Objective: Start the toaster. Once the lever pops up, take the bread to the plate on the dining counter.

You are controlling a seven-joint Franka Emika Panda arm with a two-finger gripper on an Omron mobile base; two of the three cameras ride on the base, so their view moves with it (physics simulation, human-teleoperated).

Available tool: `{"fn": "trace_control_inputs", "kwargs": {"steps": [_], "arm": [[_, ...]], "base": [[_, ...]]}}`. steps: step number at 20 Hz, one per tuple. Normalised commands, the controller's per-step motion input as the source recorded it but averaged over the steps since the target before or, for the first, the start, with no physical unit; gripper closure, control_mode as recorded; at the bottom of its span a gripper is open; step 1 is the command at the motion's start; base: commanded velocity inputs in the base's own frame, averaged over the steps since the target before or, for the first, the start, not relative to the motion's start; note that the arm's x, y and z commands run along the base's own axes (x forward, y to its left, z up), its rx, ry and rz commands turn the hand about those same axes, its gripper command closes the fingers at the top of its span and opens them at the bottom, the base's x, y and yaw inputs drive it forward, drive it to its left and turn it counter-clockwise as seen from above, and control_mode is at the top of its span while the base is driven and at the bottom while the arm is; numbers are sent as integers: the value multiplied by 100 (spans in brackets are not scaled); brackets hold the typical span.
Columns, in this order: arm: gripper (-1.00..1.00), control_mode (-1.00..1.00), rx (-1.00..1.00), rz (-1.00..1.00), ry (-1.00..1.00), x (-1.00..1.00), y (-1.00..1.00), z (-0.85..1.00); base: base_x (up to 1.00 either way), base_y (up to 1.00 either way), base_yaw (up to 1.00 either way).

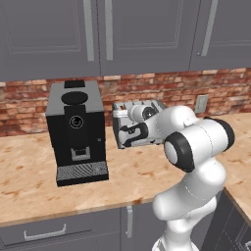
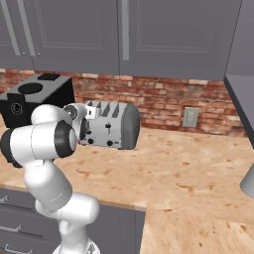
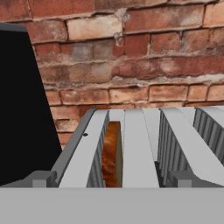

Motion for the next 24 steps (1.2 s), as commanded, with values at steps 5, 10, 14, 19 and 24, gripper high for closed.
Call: {"fn": "trace_control_inputs", "kwargs": {"steps": [5,10,14,19,24], "arm": [[-100,-100,0,0,0,0,0,0],[-100,-100,0,0,0,0,0,0],[-100,-100,0,0,0,0,0,0],[-100,-100,0,0,0,0,0,0],[-100,-100,0,0,0,0,0,0]], "base": [[0,0,0],[0,0,0],[0,0,0],[0,0,0],[0,0,0]]}}
